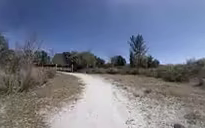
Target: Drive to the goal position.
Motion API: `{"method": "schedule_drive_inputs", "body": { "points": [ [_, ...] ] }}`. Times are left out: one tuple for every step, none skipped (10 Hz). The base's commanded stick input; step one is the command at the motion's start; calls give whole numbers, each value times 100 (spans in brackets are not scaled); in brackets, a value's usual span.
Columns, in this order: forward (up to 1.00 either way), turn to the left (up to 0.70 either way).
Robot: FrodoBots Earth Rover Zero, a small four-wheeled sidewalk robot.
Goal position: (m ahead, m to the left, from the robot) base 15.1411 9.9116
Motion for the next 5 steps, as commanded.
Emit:
{"method": "schedule_drive_inputs", "body": {
  "points": [
    [70,0],
    [70,0],
    [70,0],
    [70,0],
    [70,0]
  ]
}}
